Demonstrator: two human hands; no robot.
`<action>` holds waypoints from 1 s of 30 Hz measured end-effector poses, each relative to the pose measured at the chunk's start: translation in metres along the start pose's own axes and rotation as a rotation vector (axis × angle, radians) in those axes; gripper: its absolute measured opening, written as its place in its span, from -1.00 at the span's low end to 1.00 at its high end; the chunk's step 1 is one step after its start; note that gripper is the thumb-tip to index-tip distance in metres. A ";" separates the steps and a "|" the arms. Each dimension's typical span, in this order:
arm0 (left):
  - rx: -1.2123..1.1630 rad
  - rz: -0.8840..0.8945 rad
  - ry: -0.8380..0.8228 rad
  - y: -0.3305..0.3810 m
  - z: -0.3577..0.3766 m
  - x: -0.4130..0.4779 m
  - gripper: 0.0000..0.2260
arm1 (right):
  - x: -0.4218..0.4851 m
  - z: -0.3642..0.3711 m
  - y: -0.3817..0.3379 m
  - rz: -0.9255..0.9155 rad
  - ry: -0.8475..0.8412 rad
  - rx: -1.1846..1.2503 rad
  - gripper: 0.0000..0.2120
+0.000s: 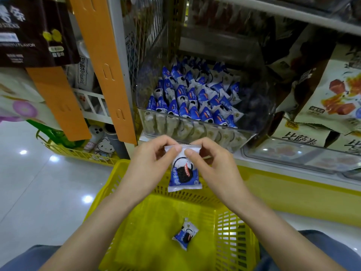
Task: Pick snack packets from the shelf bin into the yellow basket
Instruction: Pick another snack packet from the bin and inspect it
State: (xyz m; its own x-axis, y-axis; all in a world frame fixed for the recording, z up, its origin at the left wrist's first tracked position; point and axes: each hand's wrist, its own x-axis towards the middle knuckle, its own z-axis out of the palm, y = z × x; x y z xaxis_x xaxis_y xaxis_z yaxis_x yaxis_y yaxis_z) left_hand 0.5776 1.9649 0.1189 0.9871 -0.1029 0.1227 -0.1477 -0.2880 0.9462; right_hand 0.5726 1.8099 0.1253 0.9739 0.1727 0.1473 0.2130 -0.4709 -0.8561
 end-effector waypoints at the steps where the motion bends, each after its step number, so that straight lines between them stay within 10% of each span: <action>1: -0.006 -0.006 -0.020 0.000 -0.001 0.000 -0.86 | -0.001 0.000 0.000 -0.030 -0.004 -0.029 -0.93; 10: -0.090 -0.060 -0.014 0.005 0.001 0.000 -0.91 | 0.000 -0.006 -0.008 -0.219 0.137 -0.246 -0.87; 15: 0.094 -0.102 0.149 0.003 -0.004 0.001 -0.88 | 0.004 -0.017 -0.012 -0.094 0.365 0.136 -0.94; 20: -0.499 -0.349 -0.065 0.011 -0.009 0.005 -0.56 | -0.002 -0.011 -0.010 -0.325 0.229 -0.063 -0.92; 25: -0.499 -0.256 -0.001 0.012 -0.012 0.002 -0.87 | -0.005 -0.003 -0.004 -0.500 0.072 -0.349 -0.83; 30: -0.384 -0.164 -0.045 0.011 -0.012 0.001 -0.78 | -0.005 0.004 -0.010 -0.030 0.034 0.056 -0.83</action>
State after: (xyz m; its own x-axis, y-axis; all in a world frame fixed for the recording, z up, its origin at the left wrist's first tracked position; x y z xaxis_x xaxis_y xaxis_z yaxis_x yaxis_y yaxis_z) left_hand 0.5782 1.9732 0.1334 0.9907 -0.1292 -0.0437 0.0532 0.0710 0.9961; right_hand 0.5656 1.8174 0.1313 0.9695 0.1561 0.1890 0.2381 -0.4163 -0.8775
